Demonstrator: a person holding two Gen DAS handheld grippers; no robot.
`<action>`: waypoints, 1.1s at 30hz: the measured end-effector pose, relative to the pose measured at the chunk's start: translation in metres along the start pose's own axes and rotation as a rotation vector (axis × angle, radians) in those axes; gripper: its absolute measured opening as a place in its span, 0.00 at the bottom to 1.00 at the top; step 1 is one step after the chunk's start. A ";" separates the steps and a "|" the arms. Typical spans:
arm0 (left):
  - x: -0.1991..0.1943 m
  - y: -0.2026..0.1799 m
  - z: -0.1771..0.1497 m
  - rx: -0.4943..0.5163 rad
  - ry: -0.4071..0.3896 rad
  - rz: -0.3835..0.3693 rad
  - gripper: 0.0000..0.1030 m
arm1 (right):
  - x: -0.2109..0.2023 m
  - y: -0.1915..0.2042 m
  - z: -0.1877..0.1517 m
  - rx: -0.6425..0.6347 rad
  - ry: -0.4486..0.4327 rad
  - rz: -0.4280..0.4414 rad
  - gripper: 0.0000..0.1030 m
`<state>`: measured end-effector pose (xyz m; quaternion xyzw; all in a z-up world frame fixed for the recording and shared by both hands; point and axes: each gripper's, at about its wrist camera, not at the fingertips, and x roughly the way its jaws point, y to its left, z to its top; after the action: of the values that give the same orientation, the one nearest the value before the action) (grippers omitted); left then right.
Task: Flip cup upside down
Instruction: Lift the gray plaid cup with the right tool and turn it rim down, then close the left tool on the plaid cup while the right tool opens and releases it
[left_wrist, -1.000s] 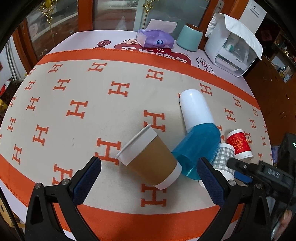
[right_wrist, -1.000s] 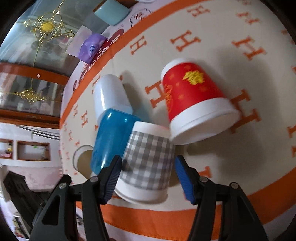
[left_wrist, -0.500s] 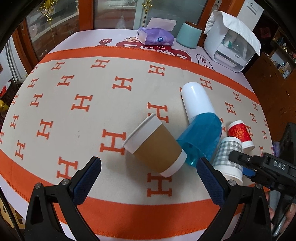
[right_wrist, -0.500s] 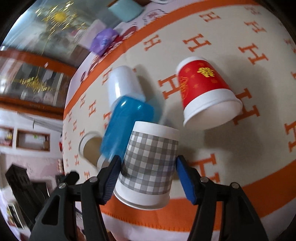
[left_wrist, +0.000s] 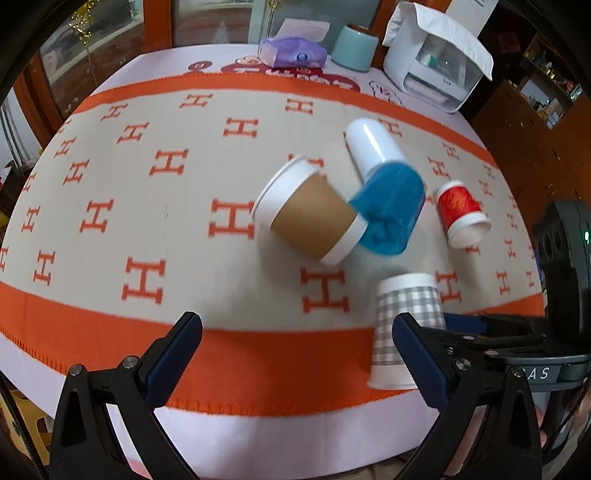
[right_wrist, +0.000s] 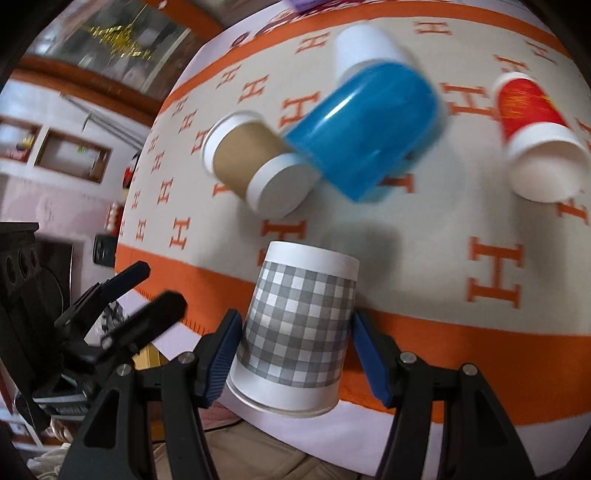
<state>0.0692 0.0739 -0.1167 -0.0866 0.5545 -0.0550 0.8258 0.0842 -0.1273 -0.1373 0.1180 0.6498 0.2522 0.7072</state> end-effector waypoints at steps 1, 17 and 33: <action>0.001 0.002 -0.003 -0.001 0.006 0.000 0.99 | 0.005 0.002 -0.002 -0.004 0.003 0.006 0.60; 0.016 0.025 -0.014 -0.052 0.061 -0.044 0.99 | 0.004 -0.007 -0.008 0.046 -0.023 0.085 0.65; 0.019 -0.007 0.001 -0.006 0.153 -0.149 0.99 | -0.059 -0.035 -0.045 0.085 -0.219 0.044 0.54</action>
<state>0.0773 0.0636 -0.1318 -0.1256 0.6080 -0.1212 0.7745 0.0454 -0.1940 -0.1093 0.1892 0.5760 0.2255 0.7626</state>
